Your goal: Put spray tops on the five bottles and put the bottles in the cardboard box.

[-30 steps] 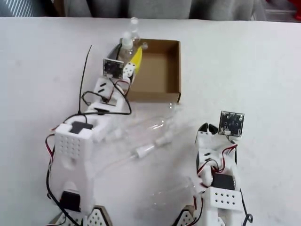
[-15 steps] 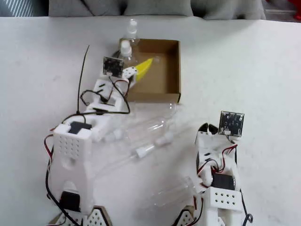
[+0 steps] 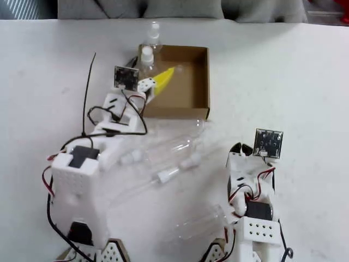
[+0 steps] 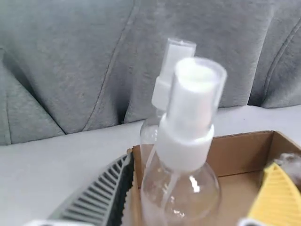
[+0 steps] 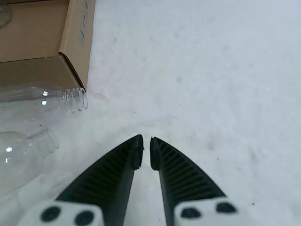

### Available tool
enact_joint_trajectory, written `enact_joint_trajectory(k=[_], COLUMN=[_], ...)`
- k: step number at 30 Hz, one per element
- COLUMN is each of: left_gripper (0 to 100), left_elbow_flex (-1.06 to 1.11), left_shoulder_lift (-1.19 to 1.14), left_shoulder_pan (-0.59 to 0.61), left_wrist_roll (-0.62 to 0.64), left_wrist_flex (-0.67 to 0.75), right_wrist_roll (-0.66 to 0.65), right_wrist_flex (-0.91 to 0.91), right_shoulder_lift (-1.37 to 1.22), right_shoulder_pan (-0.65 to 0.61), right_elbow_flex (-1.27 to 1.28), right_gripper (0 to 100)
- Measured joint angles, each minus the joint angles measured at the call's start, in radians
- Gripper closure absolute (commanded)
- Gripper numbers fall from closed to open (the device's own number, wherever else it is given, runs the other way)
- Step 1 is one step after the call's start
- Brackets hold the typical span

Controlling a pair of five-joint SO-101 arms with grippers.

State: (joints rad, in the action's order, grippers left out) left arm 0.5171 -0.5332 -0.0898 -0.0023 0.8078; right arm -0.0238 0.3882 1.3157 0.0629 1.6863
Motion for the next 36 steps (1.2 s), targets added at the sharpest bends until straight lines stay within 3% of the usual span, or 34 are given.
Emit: enact_joint_trajectory(k=[6,17,20,25,32,36], left_gripper=[60,61,70,98,93,93], left_elbow_flex=[0.123,0.327,0.362,0.377,0.379,0.379], left_shoulder_lift=[0.166,0.574,0.698,0.905,1.154,1.277], left_shoulder_pan=[0.0,0.0,0.0,0.0,0.006,0.017], left_wrist_roll=[0.0,0.0,0.0,0.031,0.052,0.055], left_wrist_flex=[-0.06,-0.502,-0.632,-0.868,-1.119,-1.33], right_wrist_roll=[0.0,0.0,0.0,0.0,0.0,0.0], right_wrist_flex=[0.0,0.0,0.0,0.0,0.0,0.0], right_shoulder_lift=[0.0,0.0,0.0,0.0,0.0,0.0], right_shoulder_pan=[0.0,0.0,0.0,0.0,0.0,0.0], right_elbow_flex=[0.0,0.0,0.0,0.0,0.0,0.0], right_gripper=[98.4,98.4,98.4,98.4,98.4,98.4])
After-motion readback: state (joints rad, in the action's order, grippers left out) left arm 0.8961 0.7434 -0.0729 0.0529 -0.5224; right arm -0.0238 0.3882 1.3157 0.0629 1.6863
